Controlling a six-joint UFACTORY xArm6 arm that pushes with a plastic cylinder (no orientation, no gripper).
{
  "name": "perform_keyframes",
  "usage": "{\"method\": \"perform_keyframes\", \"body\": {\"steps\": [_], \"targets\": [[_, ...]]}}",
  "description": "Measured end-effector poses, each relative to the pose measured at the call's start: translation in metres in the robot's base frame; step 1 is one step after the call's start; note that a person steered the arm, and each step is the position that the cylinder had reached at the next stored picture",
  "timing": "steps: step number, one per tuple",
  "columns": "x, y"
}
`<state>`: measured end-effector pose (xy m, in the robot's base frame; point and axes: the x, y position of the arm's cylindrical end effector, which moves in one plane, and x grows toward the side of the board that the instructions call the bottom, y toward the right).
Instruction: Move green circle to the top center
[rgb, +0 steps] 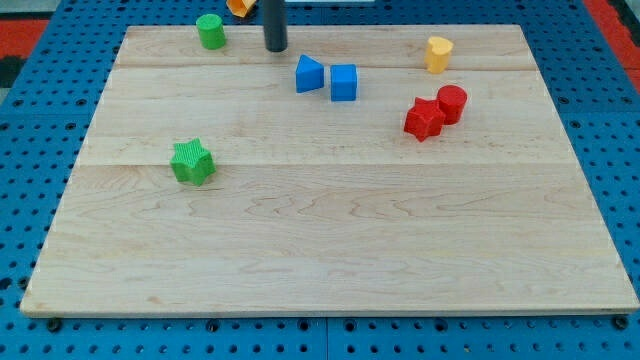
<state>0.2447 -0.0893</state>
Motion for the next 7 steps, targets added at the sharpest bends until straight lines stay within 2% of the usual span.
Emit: {"method": "perform_keyframes", "body": {"steps": [1, 2, 3, 4, 5, 6, 7], "targets": [[-0.009, -0.126], [-0.052, -0.149], [-0.05, -0.109], [-0.029, -0.049], [-0.029, 0.028], [-0.028, 0.028], [-0.053, -0.049]]}}
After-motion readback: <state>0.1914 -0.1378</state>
